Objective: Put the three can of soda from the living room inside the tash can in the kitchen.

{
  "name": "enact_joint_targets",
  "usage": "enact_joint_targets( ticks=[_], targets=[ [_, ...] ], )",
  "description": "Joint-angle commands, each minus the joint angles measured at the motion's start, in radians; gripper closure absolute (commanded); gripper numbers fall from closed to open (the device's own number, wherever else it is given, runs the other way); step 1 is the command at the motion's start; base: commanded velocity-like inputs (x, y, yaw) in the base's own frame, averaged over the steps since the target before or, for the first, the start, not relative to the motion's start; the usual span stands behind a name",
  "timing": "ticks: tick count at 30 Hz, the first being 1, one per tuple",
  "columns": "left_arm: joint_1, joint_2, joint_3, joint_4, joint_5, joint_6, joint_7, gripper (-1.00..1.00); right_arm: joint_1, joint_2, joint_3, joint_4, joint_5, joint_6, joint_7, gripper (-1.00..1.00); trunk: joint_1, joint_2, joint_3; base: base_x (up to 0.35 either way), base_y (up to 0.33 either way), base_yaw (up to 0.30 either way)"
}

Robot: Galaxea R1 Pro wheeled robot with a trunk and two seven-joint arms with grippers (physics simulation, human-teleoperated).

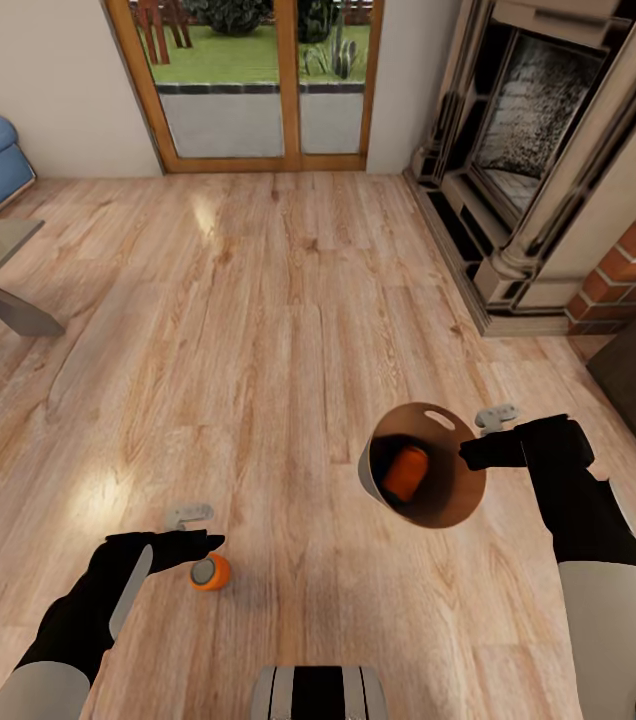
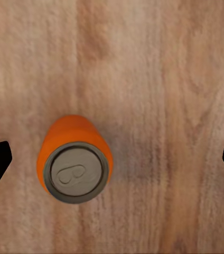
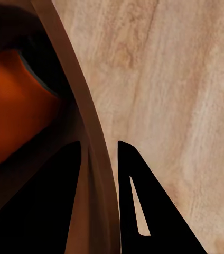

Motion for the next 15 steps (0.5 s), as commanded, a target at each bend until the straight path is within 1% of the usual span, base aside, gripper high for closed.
enact_joint_targets(
  ticks=[1, 15],
  targets=[
    [0.000, 0.000, 0.000, 0.000, 0.001, 0.000, 0.000, -1.00, 0.000, 0.000, 0.000, 0.000, -0.019, 0.007, 0.006, 1.00, 0.004, -0.007, -0.003, 0.000, 0.000, 0.000],
    [0.000, 0.000, 0.001, 0.000, 0.002, 0.002, 0.001, -1.00, 0.000, 0.000, 0.002, 0.000, -0.018, 0.007, 0.005, 1.00, 0.057, -0.105, -0.047, 0.000, 0.000, 0.000]
  ],
)
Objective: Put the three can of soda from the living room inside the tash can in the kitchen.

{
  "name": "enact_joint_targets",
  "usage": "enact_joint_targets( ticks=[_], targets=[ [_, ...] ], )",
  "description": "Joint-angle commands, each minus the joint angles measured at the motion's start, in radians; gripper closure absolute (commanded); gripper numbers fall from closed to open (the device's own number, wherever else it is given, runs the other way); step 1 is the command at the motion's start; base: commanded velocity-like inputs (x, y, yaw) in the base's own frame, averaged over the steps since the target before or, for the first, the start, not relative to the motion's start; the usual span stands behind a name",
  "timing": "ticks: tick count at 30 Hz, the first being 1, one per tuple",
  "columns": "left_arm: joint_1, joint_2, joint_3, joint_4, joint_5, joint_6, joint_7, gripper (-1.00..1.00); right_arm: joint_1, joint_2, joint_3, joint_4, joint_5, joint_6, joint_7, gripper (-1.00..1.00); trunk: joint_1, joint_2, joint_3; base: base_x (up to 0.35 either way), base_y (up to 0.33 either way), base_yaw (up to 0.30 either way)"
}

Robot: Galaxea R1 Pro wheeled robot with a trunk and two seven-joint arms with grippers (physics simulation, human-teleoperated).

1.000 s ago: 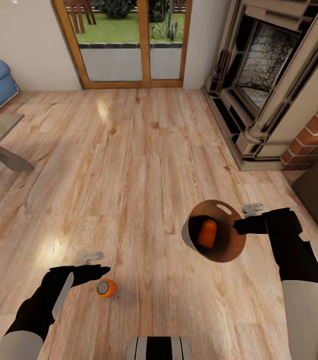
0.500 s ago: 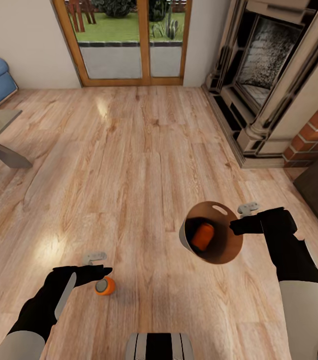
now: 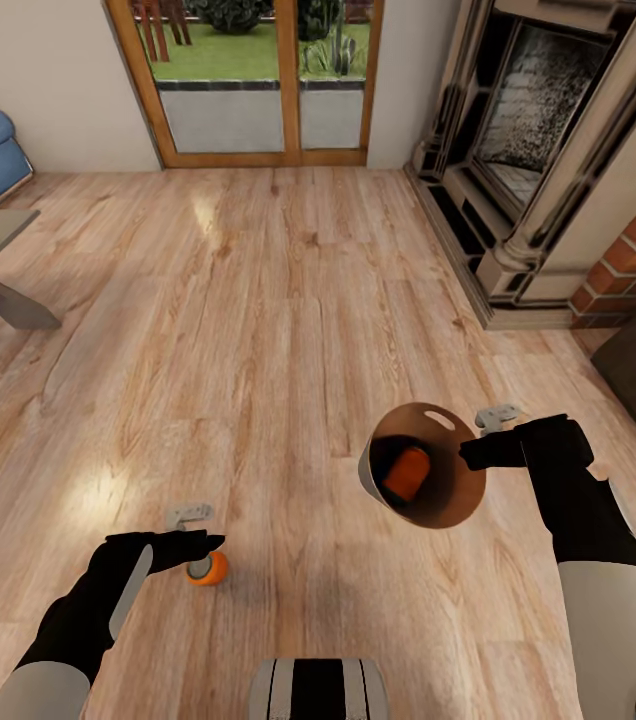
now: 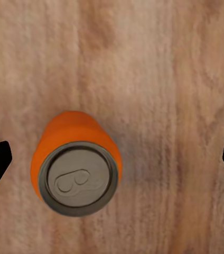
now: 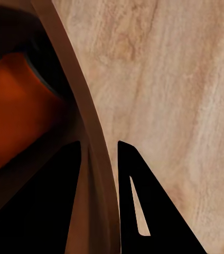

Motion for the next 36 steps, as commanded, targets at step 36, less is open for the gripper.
enact_joint_targets(
  ticks=[36],
  targets=[
    [0.000, 0.000, 0.002, 0.016, 0.002, 0.013, 0.085, -1.00, -0.003, 0.000, -0.002, -0.011, -0.021, 0.008, 0.006, 1.00, 0.011, -0.016, -0.037, 0.000, 0.000, 0.000]
  ],
)
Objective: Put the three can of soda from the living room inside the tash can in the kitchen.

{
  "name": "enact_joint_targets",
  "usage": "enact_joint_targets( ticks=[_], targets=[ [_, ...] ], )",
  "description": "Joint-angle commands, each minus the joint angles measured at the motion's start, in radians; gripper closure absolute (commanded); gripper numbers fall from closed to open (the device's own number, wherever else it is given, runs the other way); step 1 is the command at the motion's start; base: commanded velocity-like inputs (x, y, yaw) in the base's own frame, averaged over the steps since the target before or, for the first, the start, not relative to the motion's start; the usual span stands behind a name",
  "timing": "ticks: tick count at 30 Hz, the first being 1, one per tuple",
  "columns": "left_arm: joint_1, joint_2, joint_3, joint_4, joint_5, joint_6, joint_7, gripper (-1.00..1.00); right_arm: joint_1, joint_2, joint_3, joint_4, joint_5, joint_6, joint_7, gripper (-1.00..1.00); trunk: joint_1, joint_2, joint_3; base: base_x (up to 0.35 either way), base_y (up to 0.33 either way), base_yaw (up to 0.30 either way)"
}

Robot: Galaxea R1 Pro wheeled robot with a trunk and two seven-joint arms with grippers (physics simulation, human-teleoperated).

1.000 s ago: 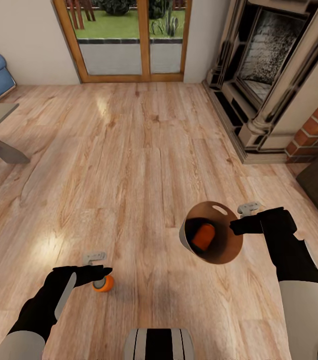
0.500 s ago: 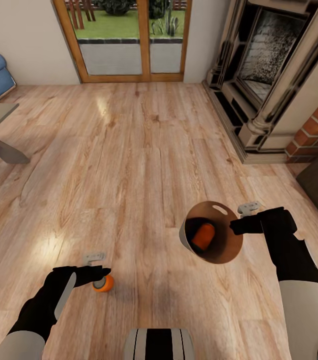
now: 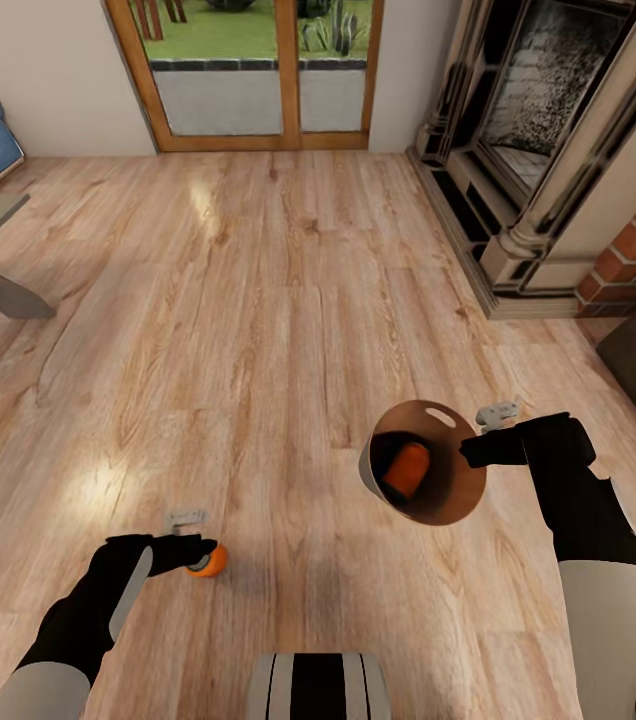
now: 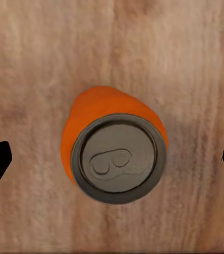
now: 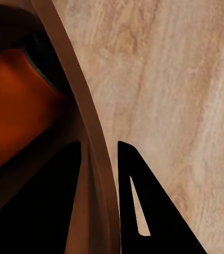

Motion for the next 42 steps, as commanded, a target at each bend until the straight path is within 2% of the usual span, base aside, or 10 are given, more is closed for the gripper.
enact_joint_targets(
  ticks=[1, 4, 11, 25, 32, 39, 42],
  targets=[
    [0.000, 0.000, 0.000, 0.004, 0.001, 0.000, 0.000, -1.00, 0.000, 0.000, 0.000, 0.000, -0.019, 0.008, 0.006, 1.00, 0.000, 0.000, 0.000, 0.000, 0.000, 0.000],
    [0.000, -0.001, 0.000, 0.013, 0.002, 0.000, 0.002, -1.00, 0.000, 0.000, 0.000, -0.001, -0.020, 0.008, 0.006, 1.00, 0.000, 0.000, 0.000, 0.000, 0.000, 0.000],
    [0.000, -0.001, -0.001, 0.018, 0.000, -0.001, 0.004, -1.00, 0.001, 0.000, 0.001, -0.001, -0.019, 0.008, 0.006, 1.00, 0.003, -0.002, -0.027, 0.000, 0.000, 0.000],
    [0.000, -0.002, -0.002, 0.005, 0.005, -0.007, -0.001, -1.00, 0.002, 0.000, 0.003, -0.001, -0.019, 0.008, 0.006, 1.00, 0.003, -0.002, -0.027, 0.000, 0.000, 0.000],
    [0.000, -0.025, -0.003, 0.007, 0.003, -0.010, -0.002, -1.00, 0.003, 0.000, 0.021, -0.014, -0.019, 0.008, 0.006, 1.00, 0.003, -0.002, -0.027, 0.000, 0.000, 0.000],
    [0.000, -0.029, -0.003, 0.011, 0.003, -0.011, -0.001, -1.00, 0.003, 0.000, 0.031, -0.019, -0.019, 0.008, 0.006, 1.00, 0.006, -0.003, -0.054, 0.000, 0.000, 0.000],
    [0.000, -0.029, -0.003, 0.007, 0.003, -0.012, -0.002, -1.00, 0.003, 0.000, 0.031, -0.020, -0.019, 0.008, 0.006, 1.00, 0.006, -0.003, -0.054, 0.000, 0.000, 0.000]
  ],
)
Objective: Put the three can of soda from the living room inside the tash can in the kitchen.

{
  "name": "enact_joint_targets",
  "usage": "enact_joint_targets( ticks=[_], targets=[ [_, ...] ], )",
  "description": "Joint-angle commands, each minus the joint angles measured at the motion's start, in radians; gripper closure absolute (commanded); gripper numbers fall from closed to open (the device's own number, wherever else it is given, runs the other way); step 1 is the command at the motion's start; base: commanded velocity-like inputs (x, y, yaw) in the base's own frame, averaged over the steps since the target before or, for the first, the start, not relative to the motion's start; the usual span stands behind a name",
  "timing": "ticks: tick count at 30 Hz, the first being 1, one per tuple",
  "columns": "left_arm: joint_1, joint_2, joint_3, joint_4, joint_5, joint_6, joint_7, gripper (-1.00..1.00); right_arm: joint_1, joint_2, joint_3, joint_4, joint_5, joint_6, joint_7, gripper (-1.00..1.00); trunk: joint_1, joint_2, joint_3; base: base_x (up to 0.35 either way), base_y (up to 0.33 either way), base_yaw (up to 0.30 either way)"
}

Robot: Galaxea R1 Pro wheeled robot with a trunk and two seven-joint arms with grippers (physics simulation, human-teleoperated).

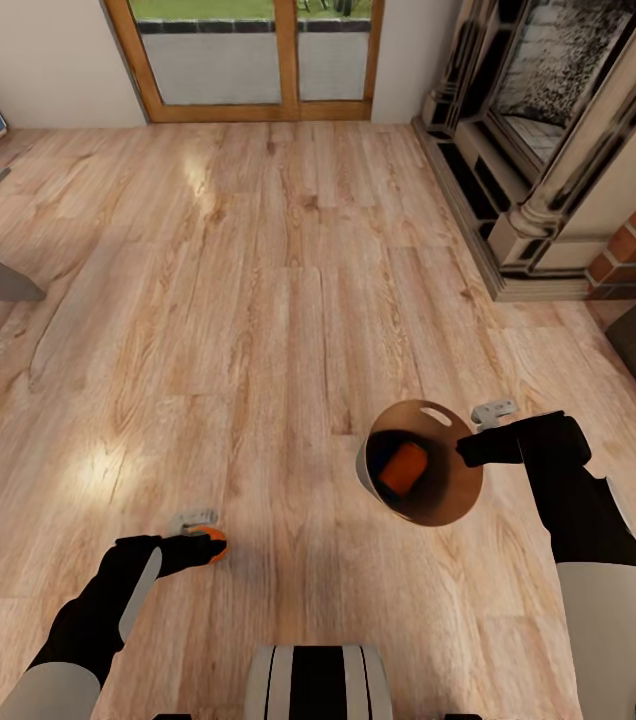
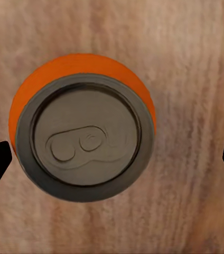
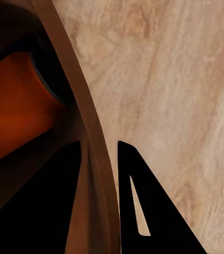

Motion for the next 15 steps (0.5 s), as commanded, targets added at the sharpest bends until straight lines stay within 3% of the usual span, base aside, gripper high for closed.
enact_joint_targets(
  ticks=[1, 15],
  targets=[
    [0.000, 0.000, 0.000, -0.001, 0.000, 0.000, 0.000, -1.00, 0.000, 0.000, 0.000, 0.000, -0.020, 0.009, 0.007, 1.00, 0.000, 0.000, 0.000, 0.000, 0.000, 0.000],
    [0.000, 0.000, -0.001, -0.001, 0.000, -0.001, -0.004, -1.00, 0.002, 0.002, 0.002, -0.001, -0.021, 0.009, 0.007, 1.00, 0.000, 0.000, 0.000, 0.000, 0.000, 0.000]
  ],
)
